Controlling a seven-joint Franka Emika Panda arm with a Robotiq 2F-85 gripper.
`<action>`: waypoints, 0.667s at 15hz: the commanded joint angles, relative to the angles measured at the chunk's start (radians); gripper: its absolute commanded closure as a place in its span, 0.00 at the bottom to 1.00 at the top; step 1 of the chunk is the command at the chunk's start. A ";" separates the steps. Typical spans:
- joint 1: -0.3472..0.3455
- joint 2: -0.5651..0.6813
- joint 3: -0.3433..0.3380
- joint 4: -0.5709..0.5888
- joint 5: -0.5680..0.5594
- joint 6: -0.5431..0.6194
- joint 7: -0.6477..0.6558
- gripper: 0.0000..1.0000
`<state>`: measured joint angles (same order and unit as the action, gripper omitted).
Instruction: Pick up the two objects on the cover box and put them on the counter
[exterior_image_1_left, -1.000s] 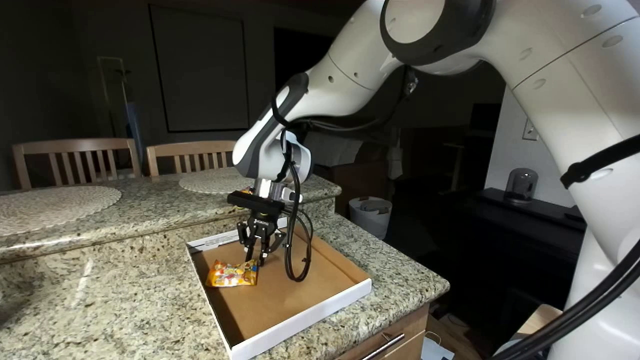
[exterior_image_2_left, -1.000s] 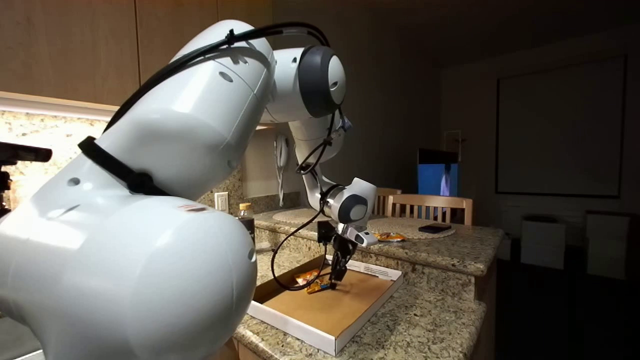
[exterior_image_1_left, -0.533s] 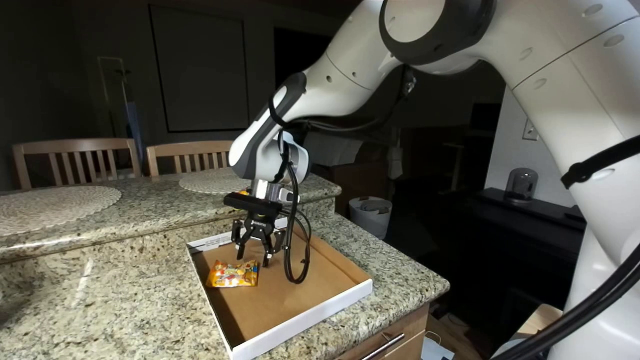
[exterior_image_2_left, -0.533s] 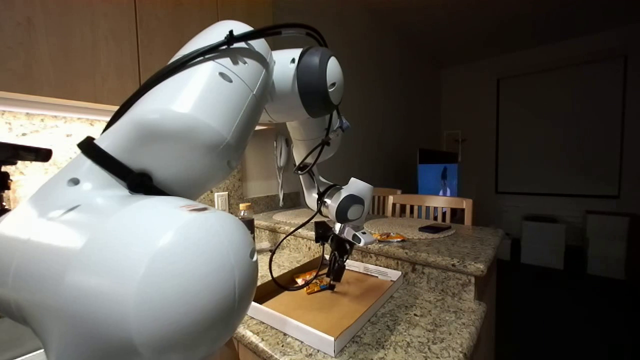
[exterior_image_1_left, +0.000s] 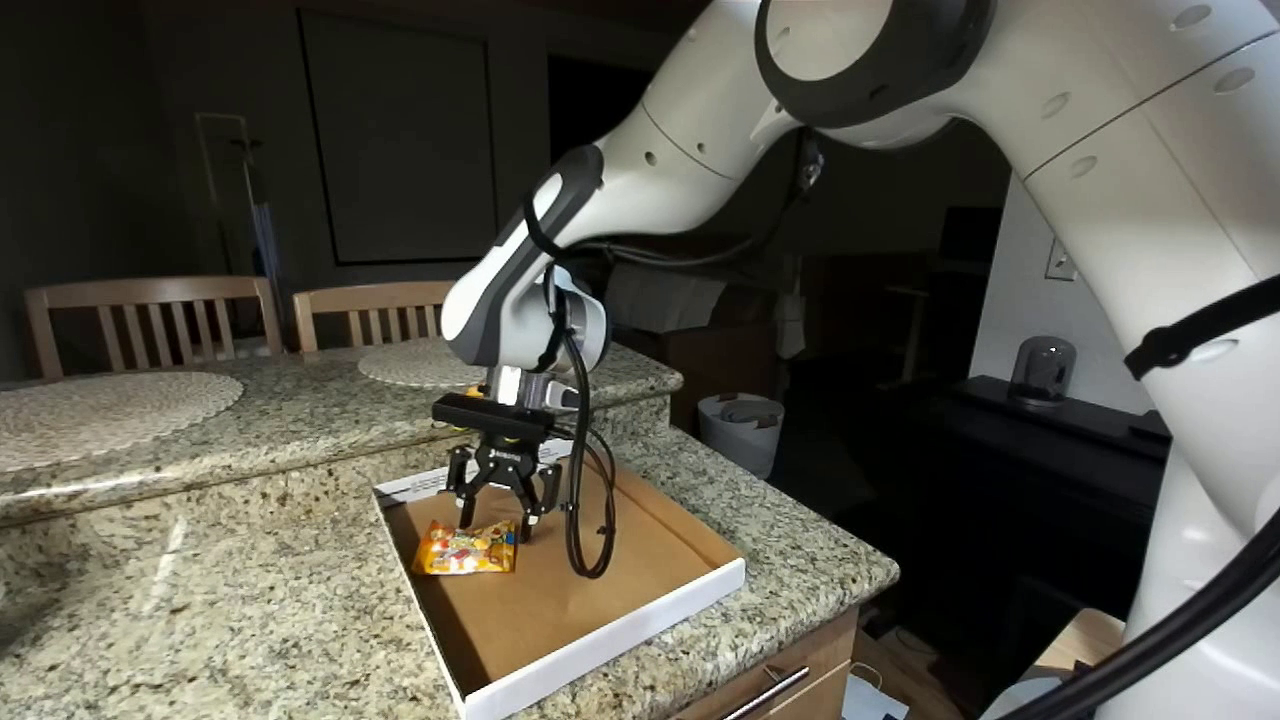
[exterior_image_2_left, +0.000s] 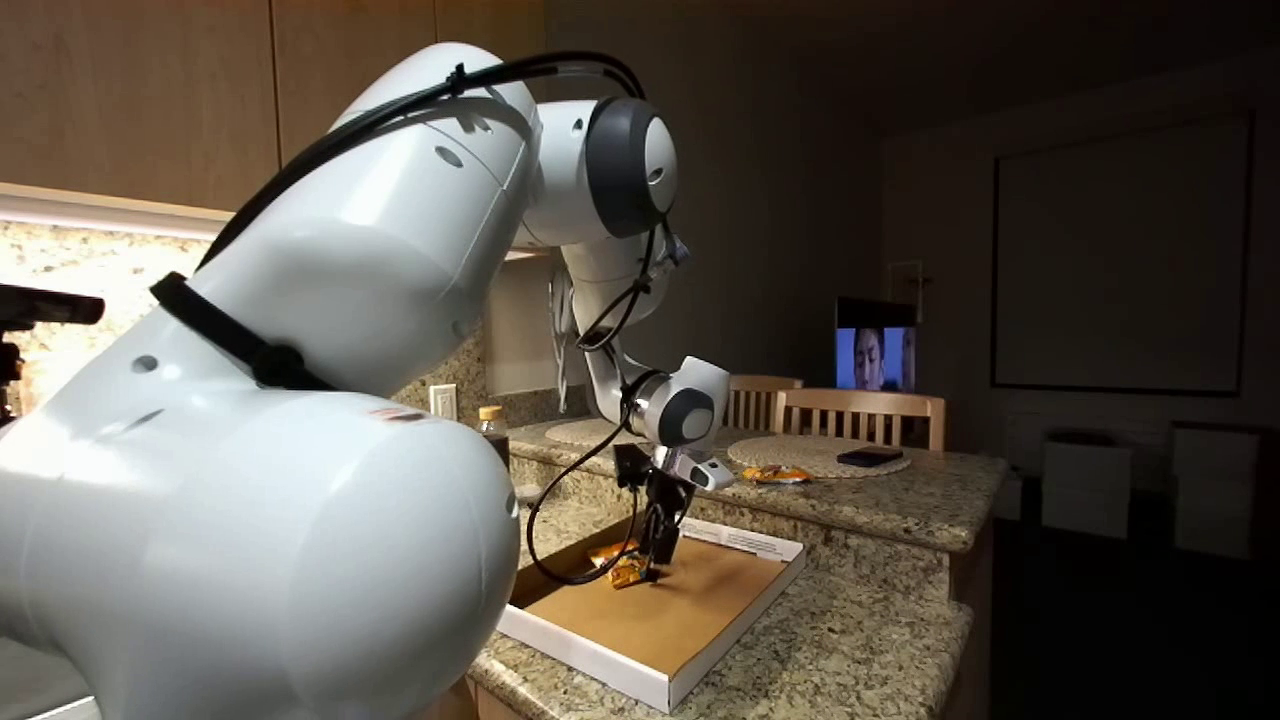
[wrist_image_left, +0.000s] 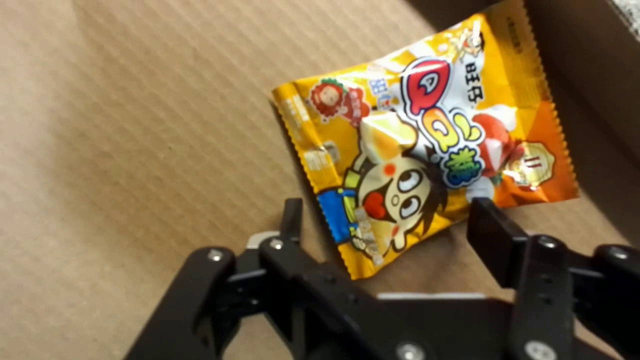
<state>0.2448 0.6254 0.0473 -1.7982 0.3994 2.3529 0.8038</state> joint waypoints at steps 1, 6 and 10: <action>-0.003 -0.021 0.003 -0.023 -0.025 -0.005 0.030 0.45; -0.005 -0.024 0.003 -0.026 -0.023 0.000 0.027 0.77; -0.008 -0.031 0.005 -0.032 -0.017 0.009 0.022 0.95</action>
<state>0.2435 0.6203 0.0468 -1.7979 0.3994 2.3530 0.8038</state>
